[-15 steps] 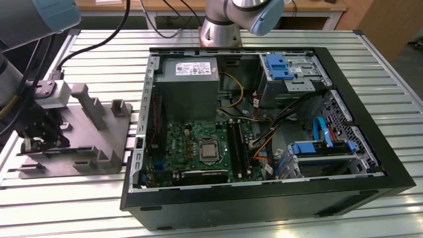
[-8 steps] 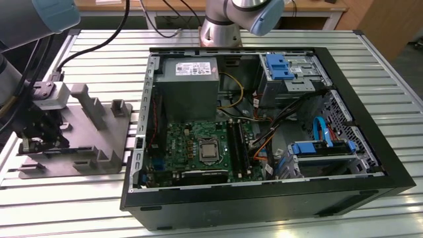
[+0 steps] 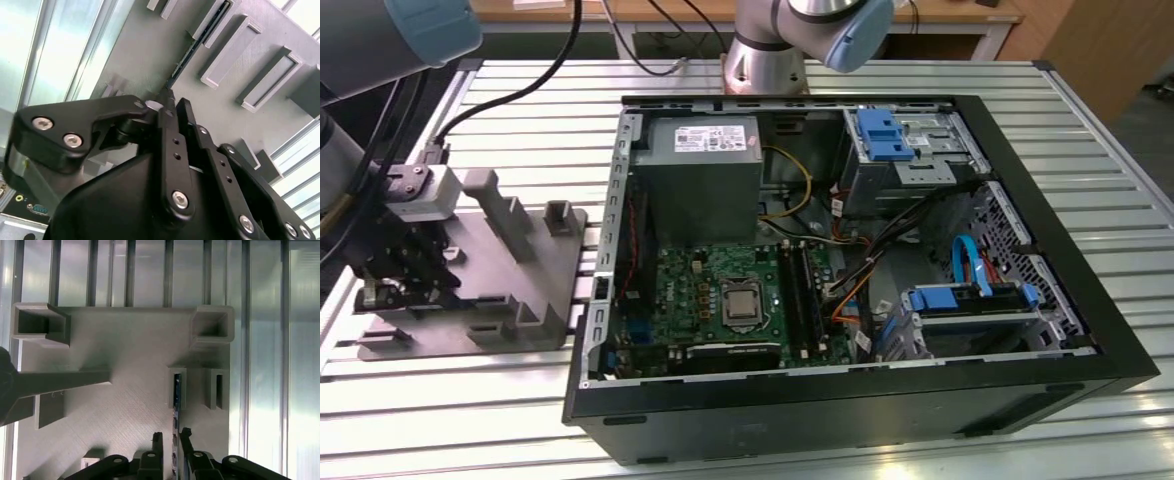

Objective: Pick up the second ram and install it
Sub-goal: 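Pick up the second ram and move it above second insertion slot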

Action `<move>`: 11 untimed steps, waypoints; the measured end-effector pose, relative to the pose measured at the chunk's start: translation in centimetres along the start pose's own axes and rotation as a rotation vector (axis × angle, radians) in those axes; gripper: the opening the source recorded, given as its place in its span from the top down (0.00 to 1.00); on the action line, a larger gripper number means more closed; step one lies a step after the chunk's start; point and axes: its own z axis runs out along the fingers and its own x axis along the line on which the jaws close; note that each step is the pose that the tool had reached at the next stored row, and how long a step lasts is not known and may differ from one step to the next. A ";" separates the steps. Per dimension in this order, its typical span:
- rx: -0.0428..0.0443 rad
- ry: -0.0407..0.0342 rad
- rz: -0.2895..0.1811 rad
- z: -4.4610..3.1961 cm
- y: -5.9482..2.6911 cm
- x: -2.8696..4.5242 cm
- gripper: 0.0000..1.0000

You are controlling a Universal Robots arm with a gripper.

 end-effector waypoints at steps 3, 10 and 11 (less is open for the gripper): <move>0.0000 0.0001 0.001 0.00 0.00 -0.01 0.70; -0.0003 0.0003 0.001 0.66 -0.73 -0.94 0.70; -0.0002 0.0002 0.001 0.83 -0.74 -0.96 0.70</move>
